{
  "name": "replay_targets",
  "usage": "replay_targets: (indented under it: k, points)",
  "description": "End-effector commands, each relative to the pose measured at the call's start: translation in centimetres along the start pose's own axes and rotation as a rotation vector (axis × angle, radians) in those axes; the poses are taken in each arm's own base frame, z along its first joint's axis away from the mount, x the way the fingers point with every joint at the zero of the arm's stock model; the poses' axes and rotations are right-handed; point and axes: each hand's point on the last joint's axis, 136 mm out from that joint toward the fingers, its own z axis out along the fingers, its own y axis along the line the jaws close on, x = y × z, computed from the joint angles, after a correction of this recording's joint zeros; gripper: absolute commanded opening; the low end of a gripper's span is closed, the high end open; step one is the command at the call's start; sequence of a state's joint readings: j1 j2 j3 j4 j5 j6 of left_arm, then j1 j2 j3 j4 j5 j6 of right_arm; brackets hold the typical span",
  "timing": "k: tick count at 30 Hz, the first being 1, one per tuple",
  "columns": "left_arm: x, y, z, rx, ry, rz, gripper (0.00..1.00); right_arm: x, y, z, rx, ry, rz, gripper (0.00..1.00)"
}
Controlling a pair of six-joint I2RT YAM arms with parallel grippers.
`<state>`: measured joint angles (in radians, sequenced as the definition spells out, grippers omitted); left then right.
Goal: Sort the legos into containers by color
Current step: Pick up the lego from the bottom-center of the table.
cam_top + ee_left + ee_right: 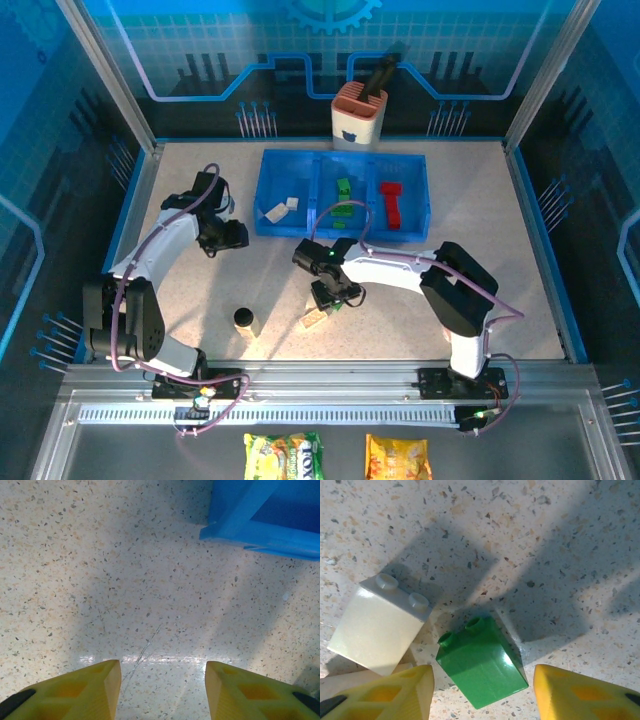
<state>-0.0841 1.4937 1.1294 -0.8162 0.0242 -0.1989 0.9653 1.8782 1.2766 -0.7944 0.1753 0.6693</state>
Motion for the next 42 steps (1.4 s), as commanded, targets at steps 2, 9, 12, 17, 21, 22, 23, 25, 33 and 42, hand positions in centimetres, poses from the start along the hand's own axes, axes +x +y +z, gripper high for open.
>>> replay_targets:
  k: [2, 9, 12, 17, 21, 22, 23, 25, 33, 42]
  points:
    - [0.1, -0.1, -0.3, 0.026, -0.007, 0.015, 0.48, 0.5, -0.7, 1.0, 0.022, 0.027, -0.004, 0.54]
    - [0.1, -0.1, -0.1, 0.027, 0.001, 0.013, 0.47, 0.5, -0.9, 1.8, 0.03, 0.043, -0.007, 0.52]
    - [0.1, 0.0, -0.1, 0.028, 0.003, 0.011, 0.47, 0.5, -0.9, 2.0, 0.03, 0.046, -0.006, 0.51]
    - [0.1, 0.1, 0.0, 0.027, 0.008, 0.004, 0.47, 0.4, -1.1, 2.1, 0.036, 0.047, -0.004, 0.5]
    - [0.1, 0.2, 0.1, 0.03, 0.015, -0.005, 0.46, 0.3, -1.2, 2.3, 0.038, 0.052, -0.004, 0.5]
    - [0.1, 0.3, 0.1, 0.031, 0.015, -0.007, 0.46, 0.3, -1.3, 2.3, 0.041, 0.052, -0.003, 0.5]
    - [0.0, 0.3, 0.1, 0.033, 0.014, -0.008, 0.46, 0.3, -1.3, 2.4, 0.042, 0.053, -0.004, 0.5]
    - [0.0, 0.3, 0.1, 0.034, 0.015, -0.01, 0.46, 0.2, -1.3, 2.3, 0.04, 0.052, -0.003, 0.49]
    - [0.0, 0.3, 0.0, 0.039, 0.011, -0.011, 0.46, 0.1, -1.4, 2.1, 0.045, 0.049, -0.005, 0.43]
    - [-0.1, 0.3, -0.2, 0.04, 0.005, -0.015, 0.46, -0.2, -1.5, 1.1, 0.048, 0.032, -0.006, 0.38]
